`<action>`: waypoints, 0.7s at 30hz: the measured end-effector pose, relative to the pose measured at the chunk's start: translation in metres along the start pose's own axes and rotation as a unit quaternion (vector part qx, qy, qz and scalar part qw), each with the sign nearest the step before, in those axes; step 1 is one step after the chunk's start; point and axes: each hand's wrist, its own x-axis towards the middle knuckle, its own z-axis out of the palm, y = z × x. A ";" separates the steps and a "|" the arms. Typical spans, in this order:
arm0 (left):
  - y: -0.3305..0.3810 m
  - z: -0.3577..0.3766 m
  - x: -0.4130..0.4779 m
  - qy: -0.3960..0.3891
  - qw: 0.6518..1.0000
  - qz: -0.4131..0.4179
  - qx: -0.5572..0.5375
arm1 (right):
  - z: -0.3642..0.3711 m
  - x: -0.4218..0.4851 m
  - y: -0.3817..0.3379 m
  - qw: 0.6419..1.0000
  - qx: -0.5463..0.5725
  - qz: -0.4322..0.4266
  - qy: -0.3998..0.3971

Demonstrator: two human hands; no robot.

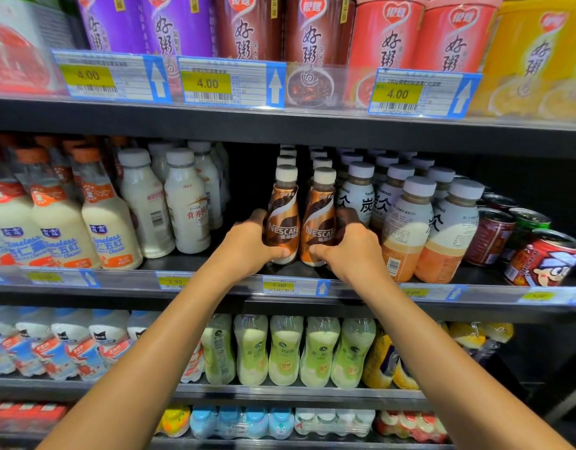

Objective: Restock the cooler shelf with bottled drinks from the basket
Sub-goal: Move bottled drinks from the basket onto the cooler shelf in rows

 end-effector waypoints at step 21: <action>0.115 0.019 -0.052 0.148 0.980 0.080 -0.108 | -0.110 -0.037 0.046 0.937 0.035 -0.237 0.253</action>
